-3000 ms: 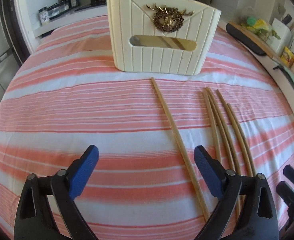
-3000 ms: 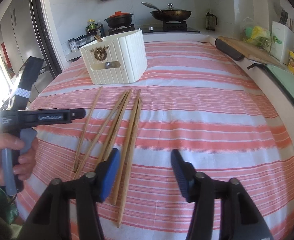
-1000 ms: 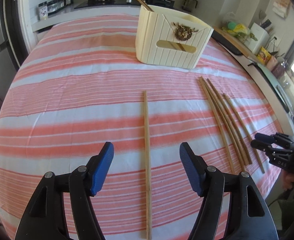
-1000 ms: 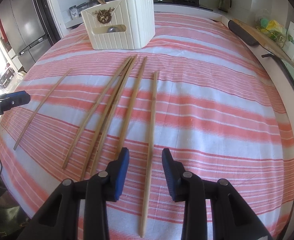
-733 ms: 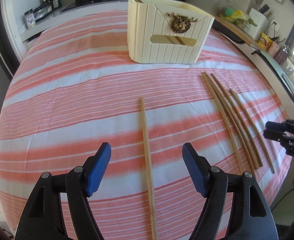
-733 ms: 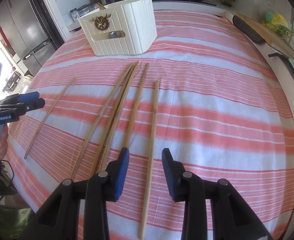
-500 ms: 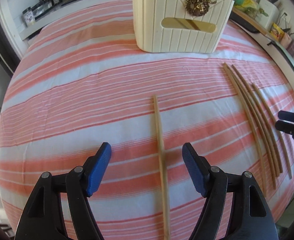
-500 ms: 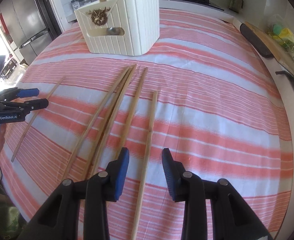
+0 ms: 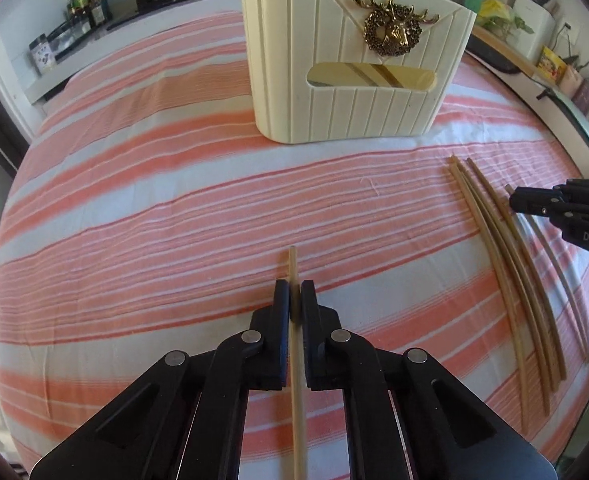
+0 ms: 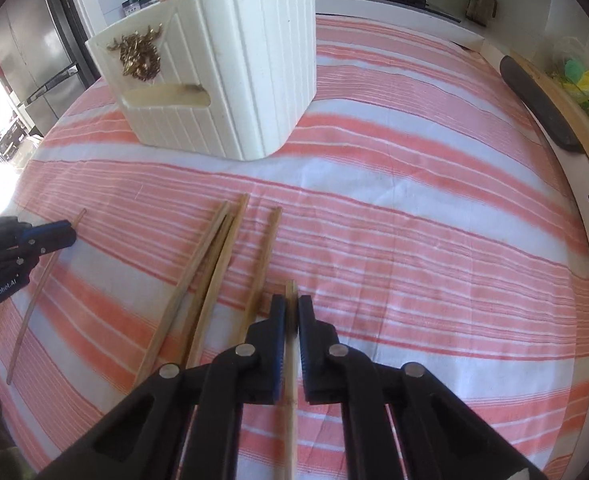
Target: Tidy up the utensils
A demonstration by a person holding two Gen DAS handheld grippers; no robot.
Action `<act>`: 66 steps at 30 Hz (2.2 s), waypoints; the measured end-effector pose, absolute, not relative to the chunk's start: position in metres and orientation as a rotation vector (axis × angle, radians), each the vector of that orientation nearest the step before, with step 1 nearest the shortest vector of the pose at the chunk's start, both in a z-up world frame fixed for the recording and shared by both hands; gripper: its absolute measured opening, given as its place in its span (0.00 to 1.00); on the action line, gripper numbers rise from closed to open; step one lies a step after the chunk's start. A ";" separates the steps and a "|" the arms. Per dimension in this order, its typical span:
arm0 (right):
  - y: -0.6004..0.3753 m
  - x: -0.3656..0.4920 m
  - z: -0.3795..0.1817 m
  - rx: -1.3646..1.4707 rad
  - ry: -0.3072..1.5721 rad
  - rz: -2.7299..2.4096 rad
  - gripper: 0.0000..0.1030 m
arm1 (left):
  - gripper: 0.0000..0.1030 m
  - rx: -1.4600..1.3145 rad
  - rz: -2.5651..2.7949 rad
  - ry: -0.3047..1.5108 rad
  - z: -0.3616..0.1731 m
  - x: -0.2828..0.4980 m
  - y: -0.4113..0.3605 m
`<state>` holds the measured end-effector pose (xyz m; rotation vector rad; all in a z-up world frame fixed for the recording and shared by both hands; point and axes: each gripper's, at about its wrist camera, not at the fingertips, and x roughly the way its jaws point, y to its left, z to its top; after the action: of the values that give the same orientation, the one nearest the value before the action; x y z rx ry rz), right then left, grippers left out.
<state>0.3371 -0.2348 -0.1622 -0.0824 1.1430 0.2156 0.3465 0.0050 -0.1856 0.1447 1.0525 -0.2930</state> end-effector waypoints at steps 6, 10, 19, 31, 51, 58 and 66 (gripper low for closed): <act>-0.251 0.309 -0.088 0.066 0.931 0.269 0.06 | 0.04 0.049 -0.302 0.888 -0.118 0.313 0.027; -0.250 0.271 -0.028 0.081 0.795 0.300 0.06 | 0.04 0.010 -0.343 0.755 -0.062 0.278 0.037; -0.236 0.198 0.050 0.025 0.559 0.298 0.06 | 0.04 -0.074 -0.399 0.582 -0.004 0.237 0.051; -0.231 0.189 0.076 0.014 0.447 0.289 0.06 | 0.03 -0.088 -0.401 0.506 0.025 0.221 0.058; -0.239 0.273 0.122 0.140 0.218 0.259 0.06 | 0.03 -0.235 -0.308 0.283 0.105 0.332 0.069; -0.208 0.341 0.108 0.030 0.178 0.263 0.06 | 0.03 -0.205 -0.291 0.401 0.064 0.405 0.034; -0.189 0.439 0.021 0.008 0.633 0.292 0.06 | 0.04 -0.125 -0.311 0.667 -0.009 0.470 -0.002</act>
<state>0.4387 -0.1889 0.0213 0.0079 0.6327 0.2920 0.4702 -0.0018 -0.0090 -0.1245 0.6666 -0.3112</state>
